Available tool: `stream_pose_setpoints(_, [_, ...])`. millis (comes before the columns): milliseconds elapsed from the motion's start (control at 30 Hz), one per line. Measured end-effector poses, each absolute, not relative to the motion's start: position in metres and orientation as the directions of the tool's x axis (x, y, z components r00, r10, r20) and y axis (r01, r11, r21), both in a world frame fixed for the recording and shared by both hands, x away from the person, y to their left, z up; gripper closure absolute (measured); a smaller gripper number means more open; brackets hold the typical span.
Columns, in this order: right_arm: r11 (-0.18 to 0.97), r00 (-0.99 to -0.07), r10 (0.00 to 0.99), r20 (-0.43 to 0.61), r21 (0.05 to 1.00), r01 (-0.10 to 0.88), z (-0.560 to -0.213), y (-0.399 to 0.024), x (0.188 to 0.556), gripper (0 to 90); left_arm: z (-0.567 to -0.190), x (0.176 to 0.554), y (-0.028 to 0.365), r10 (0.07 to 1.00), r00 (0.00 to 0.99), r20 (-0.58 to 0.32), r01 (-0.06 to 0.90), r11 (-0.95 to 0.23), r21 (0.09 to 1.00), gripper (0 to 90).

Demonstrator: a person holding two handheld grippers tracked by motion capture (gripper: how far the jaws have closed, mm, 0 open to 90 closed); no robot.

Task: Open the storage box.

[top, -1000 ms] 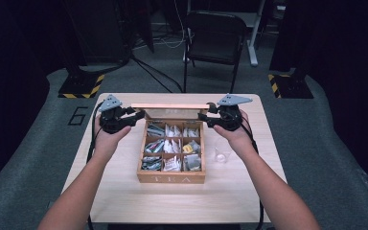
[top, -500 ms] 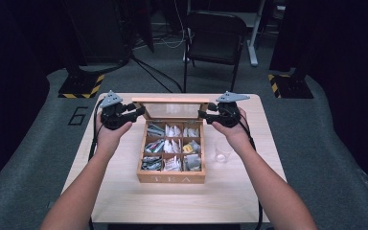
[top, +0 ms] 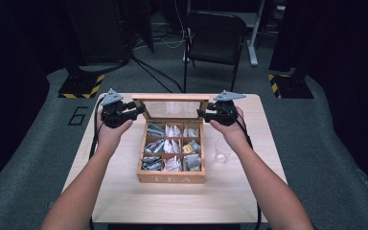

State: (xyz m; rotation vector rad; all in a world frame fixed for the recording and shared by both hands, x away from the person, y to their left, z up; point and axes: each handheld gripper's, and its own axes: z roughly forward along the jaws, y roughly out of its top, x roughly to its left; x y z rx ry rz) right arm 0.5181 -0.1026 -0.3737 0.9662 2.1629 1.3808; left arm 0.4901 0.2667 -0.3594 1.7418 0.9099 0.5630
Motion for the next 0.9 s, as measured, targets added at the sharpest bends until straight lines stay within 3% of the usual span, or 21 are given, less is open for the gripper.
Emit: stream_pose_setpoints(900, [0.273, -0.669, 0.742, 0.035, 0.896, 0.349, -0.382, -0.100, 0.533, 58.3, -0.358, 0.500, 0.265, 0.812, 0.580, -0.069, 0.318, -0.148, 0.937, 60.3])
